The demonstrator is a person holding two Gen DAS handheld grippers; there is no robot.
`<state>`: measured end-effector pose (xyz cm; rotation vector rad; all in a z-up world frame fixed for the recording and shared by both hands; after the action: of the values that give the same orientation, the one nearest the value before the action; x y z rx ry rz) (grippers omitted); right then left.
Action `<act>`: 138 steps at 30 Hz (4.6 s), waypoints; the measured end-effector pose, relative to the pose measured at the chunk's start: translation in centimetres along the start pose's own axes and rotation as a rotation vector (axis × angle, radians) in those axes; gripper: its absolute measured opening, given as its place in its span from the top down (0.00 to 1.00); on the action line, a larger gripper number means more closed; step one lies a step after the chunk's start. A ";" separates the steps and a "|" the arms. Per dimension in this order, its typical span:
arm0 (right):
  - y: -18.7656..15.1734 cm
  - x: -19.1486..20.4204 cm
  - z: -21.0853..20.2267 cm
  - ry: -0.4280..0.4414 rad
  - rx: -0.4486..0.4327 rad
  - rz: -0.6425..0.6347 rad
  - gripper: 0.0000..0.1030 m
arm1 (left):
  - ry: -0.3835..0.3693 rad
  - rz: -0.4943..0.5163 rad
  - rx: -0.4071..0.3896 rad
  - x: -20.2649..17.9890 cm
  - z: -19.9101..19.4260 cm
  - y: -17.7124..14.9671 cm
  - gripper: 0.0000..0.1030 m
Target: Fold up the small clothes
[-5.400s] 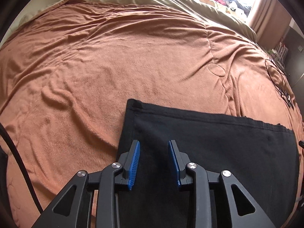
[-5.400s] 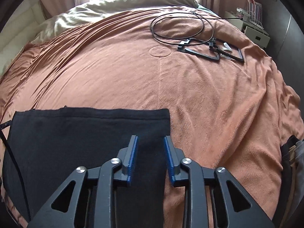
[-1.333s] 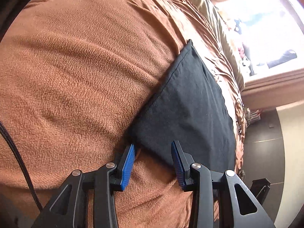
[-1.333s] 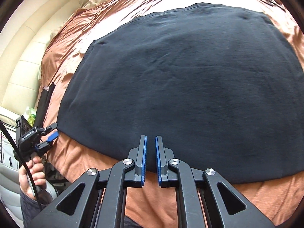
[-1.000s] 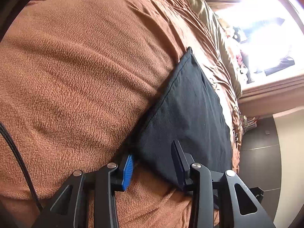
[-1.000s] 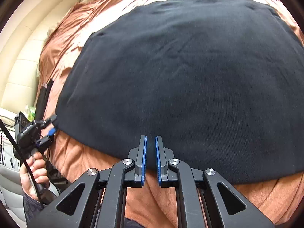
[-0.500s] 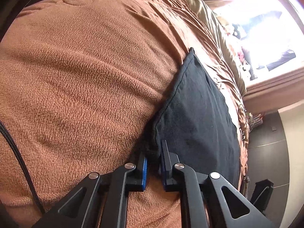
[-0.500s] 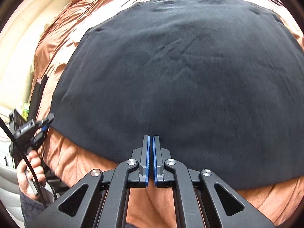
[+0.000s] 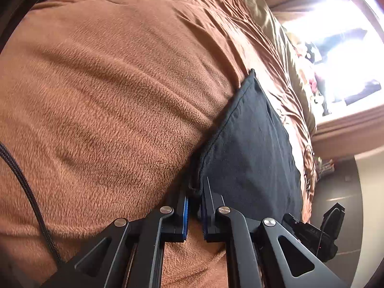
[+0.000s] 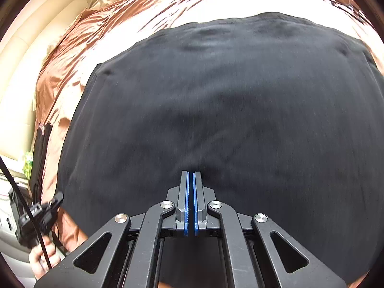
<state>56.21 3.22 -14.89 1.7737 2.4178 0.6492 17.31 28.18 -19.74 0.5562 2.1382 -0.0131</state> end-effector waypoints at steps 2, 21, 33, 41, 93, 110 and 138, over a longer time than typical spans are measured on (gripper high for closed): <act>1.1 0.1 0.5 -0.011 -0.009 0.000 1.00 | 0.013 -0.003 -0.015 0.0 -0.1 -0.2 0.91; 10.9 0.1 5.4 -0.045 -0.073 0.042 1.00 | 0.037 -0.065 -0.038 0.1 -0.2 -0.8 0.91; 14.2 1.9 7.3 -0.087 -0.153 0.098 1.00 | 0.035 -0.082 -0.037 0.2 0.2 -0.9 0.90; 10.7 1.8 3.0 -0.022 -0.151 0.078 1.00 | -0.027 -0.083 -0.019 0.0 0.3 -0.6 0.70; -7.3 -3.2 -3.9 0.190 -0.018 0.026 1.00 | -0.428 0.243 0.094 -19.7 -0.7 1.9 0.94; -10.8 -10.3 -13.1 0.135 -0.226 0.105 0.51 | -0.498 0.341 0.214 -28.2 2.6 -2.0 0.94; -18.7 -22.3 -17.7 0.122 -0.241 0.347 0.51 | -0.413 0.546 0.633 -35.9 15.6 -19.6 0.94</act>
<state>41.49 -27.15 -10.03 2.1154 2.0029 1.0592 39.45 -6.52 -4.89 1.3612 1.5001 -0.4700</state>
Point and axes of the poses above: each gripper's, at about its wrist camera, not at the fingertips, and z roughly the way its jaws point, x to its left, y to its top, the point moved 1 cm from there along z, roughly the way its jaws point, and after that the axes turned 11 degrees about -y, right-handed, at the moved point
